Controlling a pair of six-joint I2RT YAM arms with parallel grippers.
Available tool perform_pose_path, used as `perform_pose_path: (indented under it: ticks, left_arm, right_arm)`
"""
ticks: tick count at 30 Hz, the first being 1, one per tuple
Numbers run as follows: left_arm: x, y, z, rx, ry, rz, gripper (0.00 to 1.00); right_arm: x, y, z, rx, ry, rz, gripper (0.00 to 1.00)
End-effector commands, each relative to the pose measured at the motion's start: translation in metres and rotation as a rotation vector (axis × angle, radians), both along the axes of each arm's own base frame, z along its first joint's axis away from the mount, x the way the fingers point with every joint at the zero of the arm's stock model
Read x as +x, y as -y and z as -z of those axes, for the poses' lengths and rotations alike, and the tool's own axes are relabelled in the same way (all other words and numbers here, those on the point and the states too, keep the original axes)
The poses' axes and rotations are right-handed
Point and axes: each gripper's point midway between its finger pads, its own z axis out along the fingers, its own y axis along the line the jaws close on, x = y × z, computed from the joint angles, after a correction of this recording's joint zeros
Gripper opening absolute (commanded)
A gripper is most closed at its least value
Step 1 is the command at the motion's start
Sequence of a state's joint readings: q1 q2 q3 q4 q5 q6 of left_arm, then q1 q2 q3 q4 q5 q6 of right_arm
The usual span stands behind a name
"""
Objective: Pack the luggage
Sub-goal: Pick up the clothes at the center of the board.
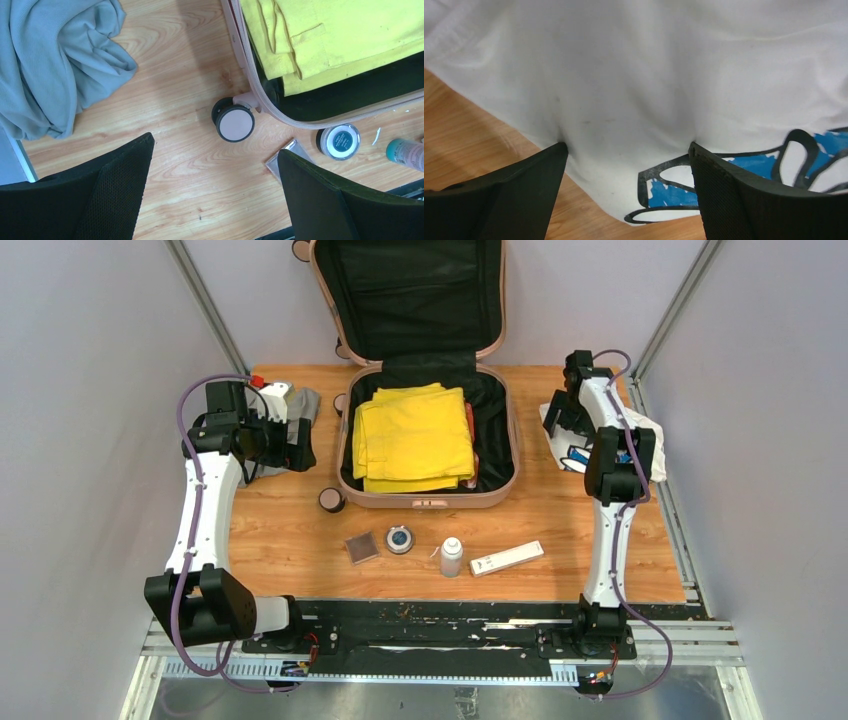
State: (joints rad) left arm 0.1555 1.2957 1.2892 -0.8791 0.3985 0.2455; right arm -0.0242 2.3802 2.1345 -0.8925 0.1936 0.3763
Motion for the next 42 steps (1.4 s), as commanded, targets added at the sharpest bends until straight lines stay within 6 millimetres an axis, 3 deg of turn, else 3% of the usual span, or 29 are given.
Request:
perform_pose_path:
  ticks: [1,4,12,19,22,29,34,42]
  left_arm:
    - [0.000,-0.001,-0.005,-0.009,-0.004,-0.018,1.00]
    - [0.000,-0.001,-0.008,-0.011,0.003,-0.020,1.00]
    - [0.000,-0.001,-0.010,-0.011,0.008,-0.026,1.00]
    - [-0.002,-0.003,-0.009,-0.001,0.003,-0.027,1.00]
    - [-0.003,-0.003,-0.011,0.006,0.009,-0.024,1.00]
    - [-0.004,0.000,-0.018,-0.007,0.025,-0.022,1.00]
    - [-0.006,-0.001,-0.021,0.000,0.036,-0.021,1.00]
    - [-0.005,0.000,-0.024,0.001,0.039,-0.016,1.00]
  right_arm:
    - [-0.016,0.008,0.022,0.066,-0.084,0.032,0.94]
    - [-0.021,0.010,0.030,0.116,-0.098,0.054,0.85]
    - [-0.036,-0.005,0.048,0.261,-0.140,0.091,0.48]
    - [-0.035,-0.018,0.043,0.380,-0.100,0.132,0.28]
    - [-0.026,-0.026,0.029,0.487,-0.041,0.140,0.16]
    - [-0.016,-0.036,-0.004,0.694,0.057,0.129,0.00]
    - [-0.018,-0.041,-0.028,0.816,0.114,0.111,0.00]
    - [-0.022,-0.039,-0.087,0.981,0.303,0.079,0.00]
